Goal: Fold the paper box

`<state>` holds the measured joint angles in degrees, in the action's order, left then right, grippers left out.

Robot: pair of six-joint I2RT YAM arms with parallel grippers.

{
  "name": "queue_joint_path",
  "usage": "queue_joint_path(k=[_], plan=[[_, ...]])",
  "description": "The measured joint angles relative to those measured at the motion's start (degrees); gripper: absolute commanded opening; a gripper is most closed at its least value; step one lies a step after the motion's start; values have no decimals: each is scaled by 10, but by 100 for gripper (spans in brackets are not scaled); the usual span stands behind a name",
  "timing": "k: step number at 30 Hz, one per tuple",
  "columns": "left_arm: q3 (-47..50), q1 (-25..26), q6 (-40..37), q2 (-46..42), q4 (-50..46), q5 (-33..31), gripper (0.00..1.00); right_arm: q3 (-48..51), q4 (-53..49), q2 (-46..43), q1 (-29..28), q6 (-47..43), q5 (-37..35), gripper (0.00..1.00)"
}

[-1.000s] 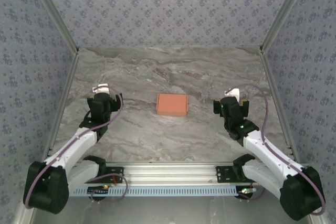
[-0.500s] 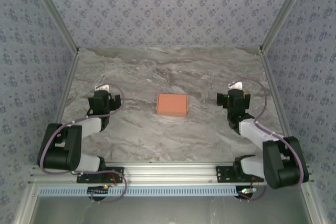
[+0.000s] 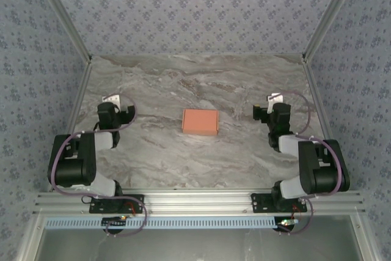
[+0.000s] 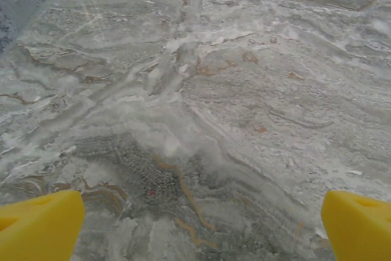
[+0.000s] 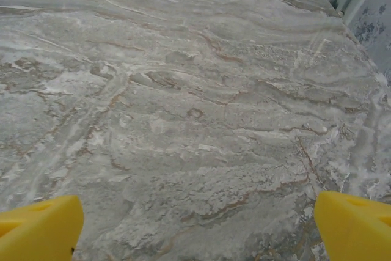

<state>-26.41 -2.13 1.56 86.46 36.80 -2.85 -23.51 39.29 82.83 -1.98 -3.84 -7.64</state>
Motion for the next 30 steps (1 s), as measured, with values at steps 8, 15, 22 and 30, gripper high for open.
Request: queue_joint_path(k=[8,15,22,30], plan=[[5,0,0,0,35,34,99,24,55,40,27,14,30,99],[26,0,0,12,68,37,99,24,79,40,25,14,39,99],[26,1,0,12,72,37,99,24,81,40,29,14,60,99],[26,3,0,12,72,36,99,24,75,40,43,21,71,99]])
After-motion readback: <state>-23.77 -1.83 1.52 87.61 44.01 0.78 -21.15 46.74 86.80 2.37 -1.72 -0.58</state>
